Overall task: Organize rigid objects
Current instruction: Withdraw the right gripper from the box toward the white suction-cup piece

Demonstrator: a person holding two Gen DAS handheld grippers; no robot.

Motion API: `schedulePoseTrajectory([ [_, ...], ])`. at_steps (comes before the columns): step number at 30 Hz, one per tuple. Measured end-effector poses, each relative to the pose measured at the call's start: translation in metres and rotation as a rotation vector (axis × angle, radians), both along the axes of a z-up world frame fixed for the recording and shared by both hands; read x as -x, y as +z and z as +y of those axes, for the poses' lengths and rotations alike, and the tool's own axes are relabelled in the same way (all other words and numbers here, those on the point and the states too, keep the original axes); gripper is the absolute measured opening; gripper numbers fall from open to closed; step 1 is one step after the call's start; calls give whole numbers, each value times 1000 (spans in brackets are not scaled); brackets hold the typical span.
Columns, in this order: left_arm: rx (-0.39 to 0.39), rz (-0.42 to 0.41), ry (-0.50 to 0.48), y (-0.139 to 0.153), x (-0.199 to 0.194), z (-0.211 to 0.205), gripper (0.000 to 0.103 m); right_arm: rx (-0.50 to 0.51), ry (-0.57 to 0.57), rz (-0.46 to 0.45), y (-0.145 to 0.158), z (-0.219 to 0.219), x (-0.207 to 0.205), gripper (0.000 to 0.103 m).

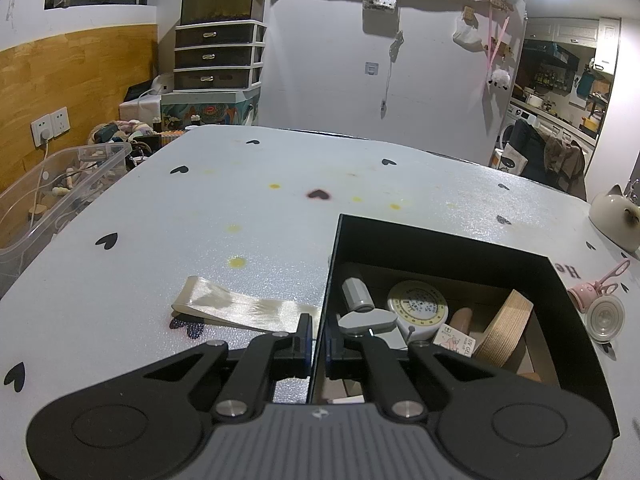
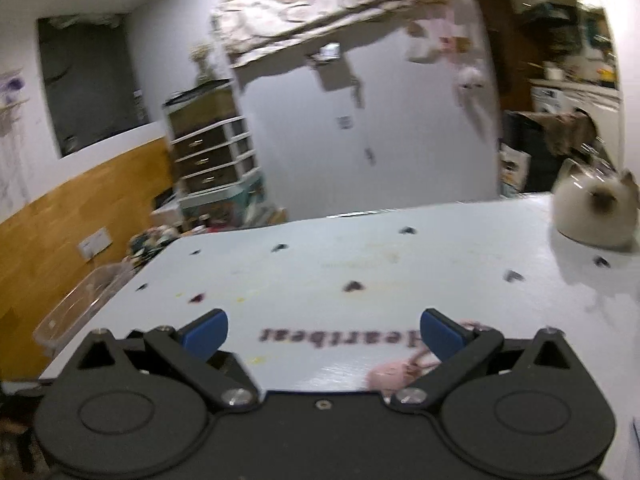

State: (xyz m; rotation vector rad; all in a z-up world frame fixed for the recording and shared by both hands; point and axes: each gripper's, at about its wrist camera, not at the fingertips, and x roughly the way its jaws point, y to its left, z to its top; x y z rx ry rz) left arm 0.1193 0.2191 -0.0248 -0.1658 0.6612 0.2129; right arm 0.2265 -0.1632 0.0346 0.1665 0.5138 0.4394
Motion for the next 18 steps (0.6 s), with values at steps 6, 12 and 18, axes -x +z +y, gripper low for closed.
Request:
schedulePoseTrajectory([
  [6, 0, 0, 0, 0, 0, 0, 5, 7, -102, 82, -32, -19, -17, 103],
  [12, 2, 1, -1, 0, 0, 0, 5, -2, -66, 159, -63, -27, -31, 97],
  [18, 1, 0, -1, 0, 0, 0, 5, -3, 53, 251, -85, -24, -46, 64],
])
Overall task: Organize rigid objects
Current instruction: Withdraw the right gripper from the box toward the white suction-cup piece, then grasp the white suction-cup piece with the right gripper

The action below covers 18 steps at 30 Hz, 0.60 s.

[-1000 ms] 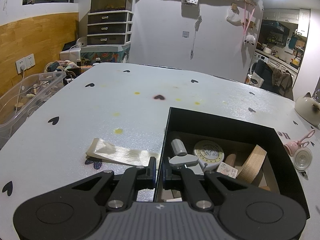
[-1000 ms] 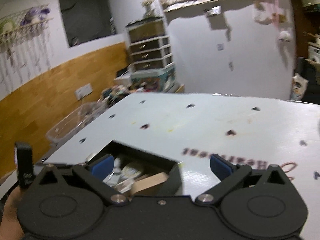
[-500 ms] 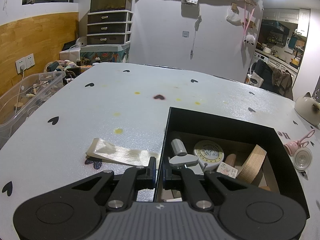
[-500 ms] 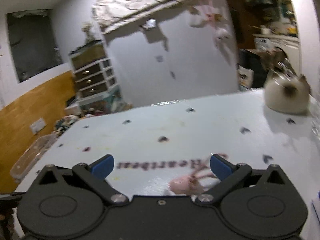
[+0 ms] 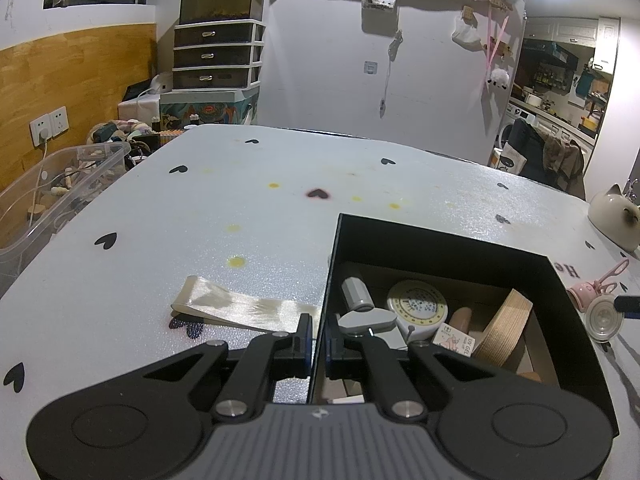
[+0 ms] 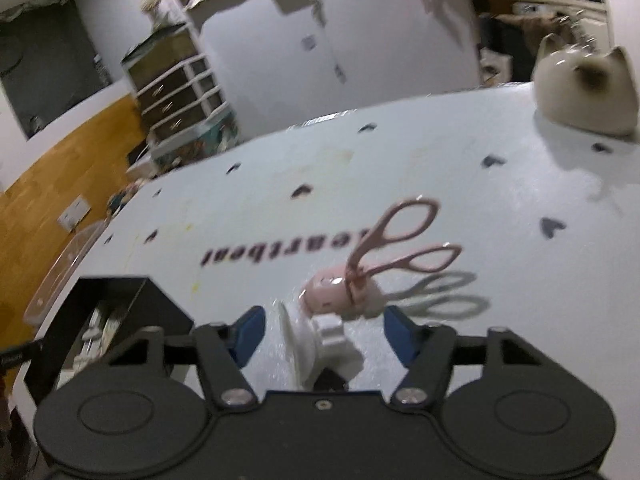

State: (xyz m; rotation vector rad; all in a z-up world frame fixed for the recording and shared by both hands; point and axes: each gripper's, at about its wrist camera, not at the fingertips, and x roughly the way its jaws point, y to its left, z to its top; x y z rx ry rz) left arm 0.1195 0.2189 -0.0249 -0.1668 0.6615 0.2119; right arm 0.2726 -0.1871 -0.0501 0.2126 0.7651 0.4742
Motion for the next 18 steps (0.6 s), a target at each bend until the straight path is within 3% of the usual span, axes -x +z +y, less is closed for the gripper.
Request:
schedulePoseTrajectory([
  [5, -2, 0, 1, 0, 0, 0, 5, 34, 67, 34, -9, 7, -11, 49],
  [9, -2, 0, 0, 0, 0, 0, 5, 30, 79, 56, -12, 9, -17, 48],
  [12, -1, 0, 0, 0, 0, 0, 5, 29, 85, 83, -14, 11, -19, 35],
  [18, -1, -1, 0, 0, 0, 0, 5, 42, 98, 85, -12, 14, -14, 34],
])
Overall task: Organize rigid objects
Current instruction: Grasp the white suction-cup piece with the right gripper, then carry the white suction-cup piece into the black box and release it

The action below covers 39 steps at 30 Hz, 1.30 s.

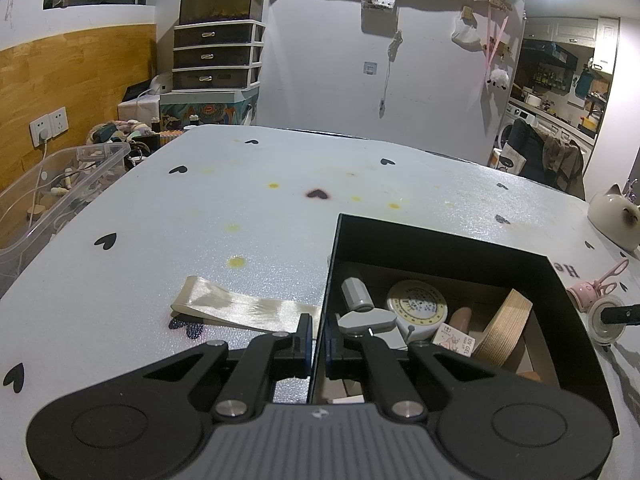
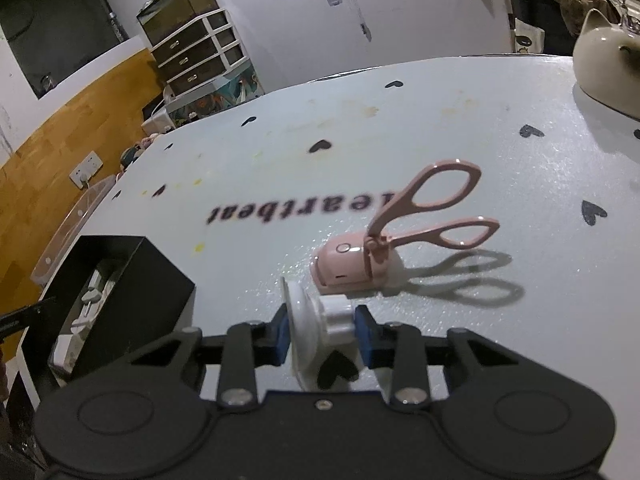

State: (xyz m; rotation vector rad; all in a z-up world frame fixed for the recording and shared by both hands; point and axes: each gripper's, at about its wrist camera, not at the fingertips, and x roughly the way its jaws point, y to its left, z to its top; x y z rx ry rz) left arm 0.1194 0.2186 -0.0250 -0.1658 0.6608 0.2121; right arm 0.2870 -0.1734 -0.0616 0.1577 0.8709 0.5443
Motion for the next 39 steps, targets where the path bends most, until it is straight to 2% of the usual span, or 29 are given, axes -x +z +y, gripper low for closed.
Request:
schedulePoseTrajectory([
  [4, 0, 0, 0, 0, 0, 0, 5, -36, 28, -32, 16, 4, 9, 33],
  [8, 0, -1, 0, 0, 0, -1, 5, -112, 105, -88, 46, 25, 20, 33],
  [11, 1, -1, 0, 0, 0, -1, 5, -178, 215, -104, 68, 51, 27, 33],
  [15, 0, -2, -1, 0, 0, -1, 5, -226, 379, -68, 82, 91, 32, 33],
  [21, 4, -6, -2, 0, 0, -2, 5, -183, 566, 59, 69, 165, 35, 33],
  [27, 5, -6, -2, 1, -1, -4, 5, -184, 628, 232, 37, 210, 29, 34],
  [30, 6, -7, -2, 0, 0, -3, 5, -132, 630, 232, 30, 221, 32, 37],
  [33, 7, -6, -2, 1, 0, -3, 5, -20, 594, 150, 31, 222, 36, 60],
  [39, 5, -5, -2, 1, -1, -3, 5, -3, 584, 111, 35, 213, 36, 61],
])
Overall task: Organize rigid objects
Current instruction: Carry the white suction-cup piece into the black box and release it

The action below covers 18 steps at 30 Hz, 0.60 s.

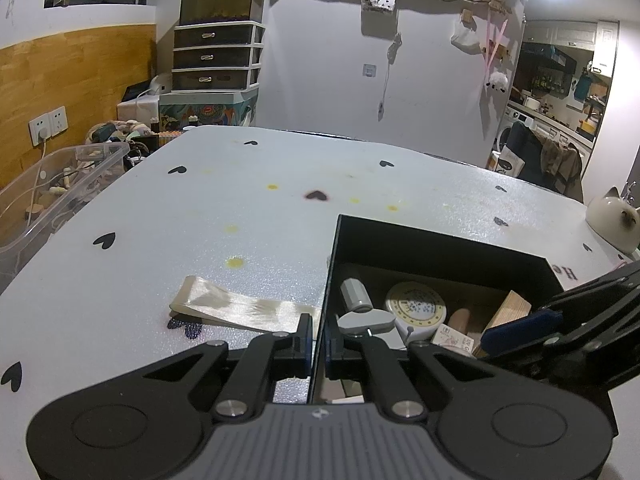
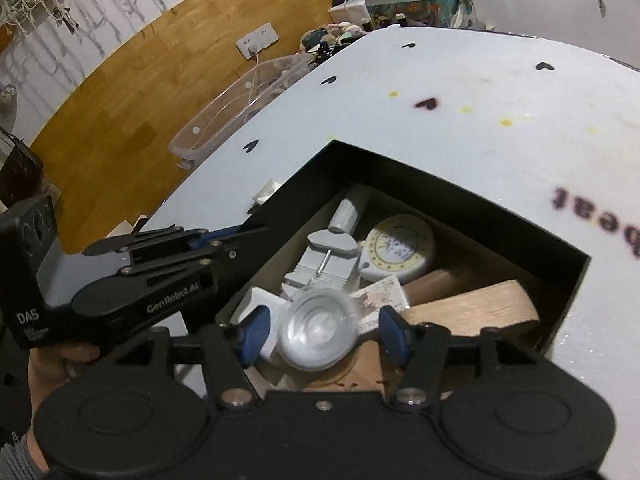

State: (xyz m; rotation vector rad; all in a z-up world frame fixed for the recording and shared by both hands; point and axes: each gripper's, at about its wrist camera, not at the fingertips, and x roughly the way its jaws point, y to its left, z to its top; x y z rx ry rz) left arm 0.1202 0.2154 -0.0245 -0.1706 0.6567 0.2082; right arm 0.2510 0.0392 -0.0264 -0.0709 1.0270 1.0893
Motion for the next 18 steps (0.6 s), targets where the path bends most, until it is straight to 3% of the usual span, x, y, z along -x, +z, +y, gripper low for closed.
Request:
schedulePoseTrajectory([
  [10, -2, 0, 0, 0, 0, 1, 5, 11, -2, -29, 9, -6, 5, 61],
  [18, -1, 1, 1, -1, 0, 1, 5, 31, -5, -108, 22, -13, 16, 63],
])
